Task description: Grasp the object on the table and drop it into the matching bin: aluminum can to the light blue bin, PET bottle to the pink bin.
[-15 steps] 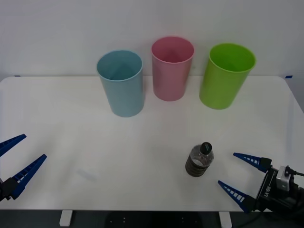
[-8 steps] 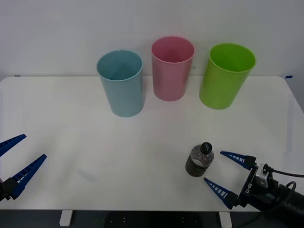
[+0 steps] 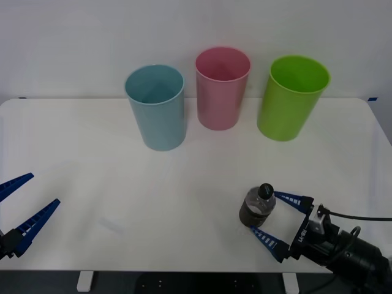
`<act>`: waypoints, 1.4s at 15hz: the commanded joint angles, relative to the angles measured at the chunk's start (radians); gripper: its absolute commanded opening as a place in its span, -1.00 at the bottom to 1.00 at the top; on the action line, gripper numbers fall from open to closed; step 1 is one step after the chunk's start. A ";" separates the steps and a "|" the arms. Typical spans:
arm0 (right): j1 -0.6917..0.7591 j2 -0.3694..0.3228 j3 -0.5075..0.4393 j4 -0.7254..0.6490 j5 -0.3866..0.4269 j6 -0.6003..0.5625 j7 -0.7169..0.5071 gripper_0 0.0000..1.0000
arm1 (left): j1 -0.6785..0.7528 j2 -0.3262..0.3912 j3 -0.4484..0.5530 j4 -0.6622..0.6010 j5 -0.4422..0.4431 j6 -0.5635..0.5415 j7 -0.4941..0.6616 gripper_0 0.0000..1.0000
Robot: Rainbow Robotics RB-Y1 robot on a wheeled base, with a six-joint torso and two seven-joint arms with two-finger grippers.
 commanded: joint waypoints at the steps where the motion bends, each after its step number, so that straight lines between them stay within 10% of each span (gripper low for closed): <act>1: -0.018 0.000 0.036 0.000 -0.015 0.043 0.002 1.00 | 0.000 0.000 0.000 0.000 0.000 0.000 0.000 1.00; 11: -0.042 0.001 0.076 0.000 -0.025 0.108 0.003 1.00 | 0.000 0.000 0.000 0.000 0.000 0.000 0.000 1.00; 13: -0.044 0.001 0.079 0.000 -0.025 0.112 0.000 -1.00 | 0.000 0.000 0.000 0.000 0.000 0.000 0.000 1.00; 21: -0.053 0.000 0.082 0.000 -0.036 0.123 0.000 -1.00 | 0.000 0.000 0.000 0.000 0.000 0.000 0.000 1.00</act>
